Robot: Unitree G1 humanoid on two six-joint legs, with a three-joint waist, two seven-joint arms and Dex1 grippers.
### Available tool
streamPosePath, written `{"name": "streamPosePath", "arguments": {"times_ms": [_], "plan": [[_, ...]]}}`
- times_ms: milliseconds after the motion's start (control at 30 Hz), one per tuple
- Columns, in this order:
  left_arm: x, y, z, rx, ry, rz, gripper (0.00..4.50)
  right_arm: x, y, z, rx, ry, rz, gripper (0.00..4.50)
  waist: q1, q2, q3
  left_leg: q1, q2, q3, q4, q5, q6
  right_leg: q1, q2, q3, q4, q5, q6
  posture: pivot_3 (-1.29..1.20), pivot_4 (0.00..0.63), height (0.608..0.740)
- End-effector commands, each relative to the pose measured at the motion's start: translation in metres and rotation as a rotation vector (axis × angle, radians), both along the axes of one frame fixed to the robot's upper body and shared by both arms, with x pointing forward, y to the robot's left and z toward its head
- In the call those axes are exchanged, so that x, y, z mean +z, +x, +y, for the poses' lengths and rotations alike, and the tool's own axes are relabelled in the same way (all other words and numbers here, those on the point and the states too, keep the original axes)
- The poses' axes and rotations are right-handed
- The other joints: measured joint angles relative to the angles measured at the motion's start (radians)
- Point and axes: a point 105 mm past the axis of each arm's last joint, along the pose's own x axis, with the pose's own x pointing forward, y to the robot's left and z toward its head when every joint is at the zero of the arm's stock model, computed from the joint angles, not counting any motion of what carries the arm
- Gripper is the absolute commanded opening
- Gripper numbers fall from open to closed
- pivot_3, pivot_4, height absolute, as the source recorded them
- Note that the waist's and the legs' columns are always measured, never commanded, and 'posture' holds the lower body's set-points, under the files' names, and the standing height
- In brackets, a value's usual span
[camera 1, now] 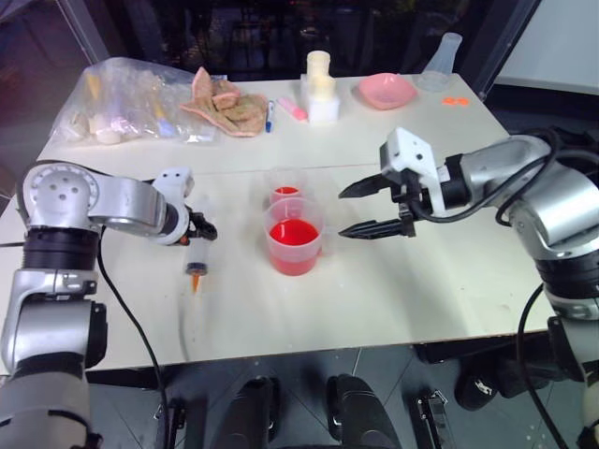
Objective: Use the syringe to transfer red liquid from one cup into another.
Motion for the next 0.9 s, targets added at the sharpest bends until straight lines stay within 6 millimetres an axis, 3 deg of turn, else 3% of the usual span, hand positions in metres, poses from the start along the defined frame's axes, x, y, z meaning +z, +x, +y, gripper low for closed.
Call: {"name": "streamPosePath", "arguments": {"times_ms": [33,200,267,333,400,633,900], "plan": [[0.035,0.001,-0.001,0.025,0.027,-0.170,4.39,0.010,0.000,-0.003,0.015,0.006,-0.059,3.53,0.002,0.000,0.000,0.000,0.000,0.000,0.000,0.000,0.000,0.000,0.000,0.000,0.000,0.000,0.000,0.00,0.150,0.740],[0.063,-0.003,-0.009,0.027,-0.061,-0.347,4.45,0.010,0.003,-0.006,0.030,-0.010,-0.069,3.53,0.004,0.000,0.000,0.000,0.000,0.000,0.000,0.000,0.000,0.001,0.000,0.000,-0.001,0.000,0.000,0.00,0.150,0.740],[0.077,-0.005,-0.008,0.012,0.005,-0.454,4.45,0.010,0.005,-0.005,0.038,-0.010,-0.073,3.53,0.003,0.000,0.000,0.000,0.000,0.000,0.000,0.000,0.000,0.001,0.000,0.000,-0.001,0.000,0.000,0.00,0.150,0.740],[0.085,-0.011,-0.012,-0.020,-0.084,-0.504,4.45,0.010,0.005,-0.003,0.062,-0.014,-0.082,3.53,0.002,0.000,0.000,0.000,0.000,0.000,0.000,0.000,0.000,0.001,0.000,0.000,-0.001,0.000,0.000,0.00,0.150,0.740],[0.092,-0.016,-0.006,-0.057,-0.099,-0.540,4.45,0.009,0.004,-0.002,0.077,-0.021,-0.083,3.53,-0.001,0.000,0.000,0.001,0.000,0.000,0.000,0.000,0.000,0.001,0.000,0.000,-0.001,0.000,0.000,0.00,0.150,0.740],[0.092,-0.032,0.020,-0.131,-0.007,-0.588,4.45,0.017,0.007,0.000,0.095,-0.001,-0.099,3.53,0.000,0.000,0.000,0.002,0.000,0.001,-0.001,0.001,-0.001,0.002,0.001,0.000,-0.001,0.000,-0.001,0.00,0.150,0.740],[0.081,-0.050,0.018,-0.235,-0.018,-0.588,4.45,0.025,0.011,0.002,0.103,0.010,-0.113,3.53,0.002,0.000,0.000,0.002,0.000,0.000,-0.001,0.000,0.000,0.003,0.000,0.000,-0.002,0.000,-0.001,0.00,0.150,0.740]]}}
